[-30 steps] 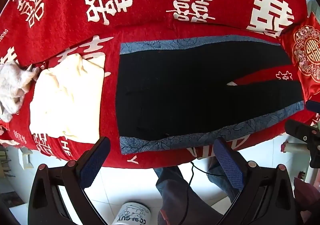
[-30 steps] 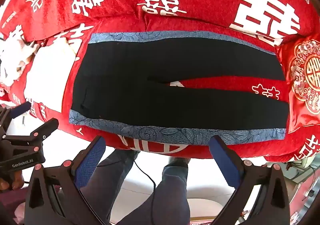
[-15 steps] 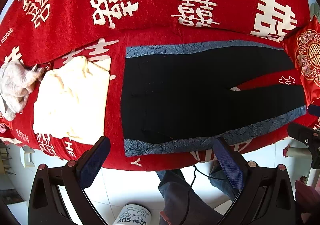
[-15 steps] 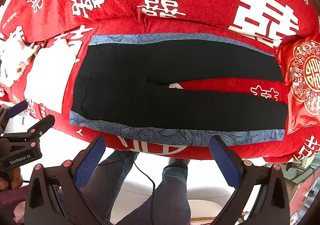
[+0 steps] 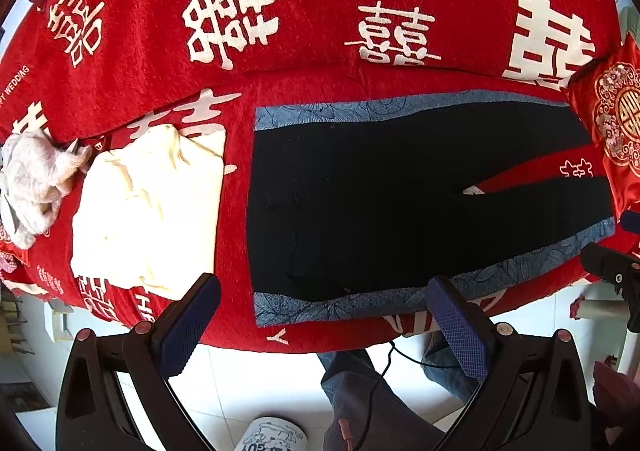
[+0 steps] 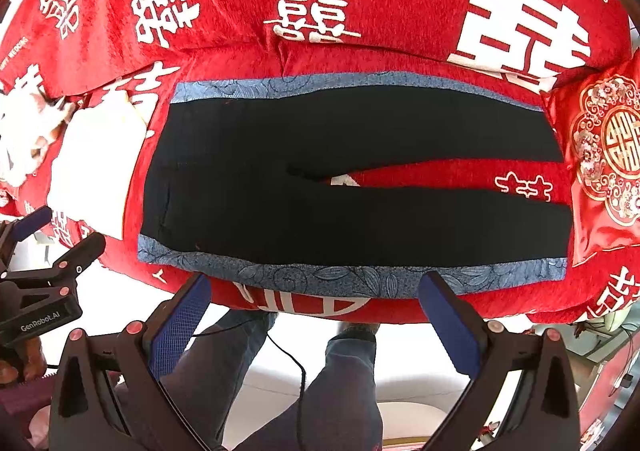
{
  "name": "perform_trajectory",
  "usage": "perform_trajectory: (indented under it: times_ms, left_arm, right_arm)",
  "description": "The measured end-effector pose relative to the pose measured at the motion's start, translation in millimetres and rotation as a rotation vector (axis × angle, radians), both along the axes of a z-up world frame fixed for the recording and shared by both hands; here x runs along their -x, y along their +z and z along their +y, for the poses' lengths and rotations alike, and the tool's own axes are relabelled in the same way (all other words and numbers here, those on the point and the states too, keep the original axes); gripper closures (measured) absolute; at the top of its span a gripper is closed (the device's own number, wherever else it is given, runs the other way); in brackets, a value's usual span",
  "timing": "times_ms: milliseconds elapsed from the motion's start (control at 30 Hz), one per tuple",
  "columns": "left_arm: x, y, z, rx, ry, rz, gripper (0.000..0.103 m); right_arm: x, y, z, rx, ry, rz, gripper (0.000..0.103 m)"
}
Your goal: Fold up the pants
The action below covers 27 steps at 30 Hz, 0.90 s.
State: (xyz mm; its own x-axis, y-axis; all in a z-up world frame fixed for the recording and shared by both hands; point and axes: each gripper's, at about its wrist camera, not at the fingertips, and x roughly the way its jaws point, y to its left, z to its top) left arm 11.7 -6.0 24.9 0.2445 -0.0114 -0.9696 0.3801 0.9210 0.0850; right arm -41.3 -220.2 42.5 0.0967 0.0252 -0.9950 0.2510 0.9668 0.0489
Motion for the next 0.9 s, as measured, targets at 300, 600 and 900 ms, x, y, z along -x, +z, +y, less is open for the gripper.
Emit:
perform_trajectory:
  times_ms: [300, 600, 900]
  left_arm:
    - [-0.1, 1.7, -3.0, -0.003, -0.001, -0.011, 0.000]
    - [-5.1, 5.5, -2.7, 0.000, 0.010, -0.028, 0.000]
    - [-7.5, 7.0, -3.2, 0.005, 0.019, -0.038, 0.000]
  right_arm:
    - [-0.3, 0.7, -4.5, 0.002, -0.010, -0.003, 0.000]
    - [-5.1, 3.3, -5.0, 0.008, -0.002, -0.012, 0.000]
    - [-9.3, 4.4, -5.5, 0.017, 0.011, -0.015, 0.000]
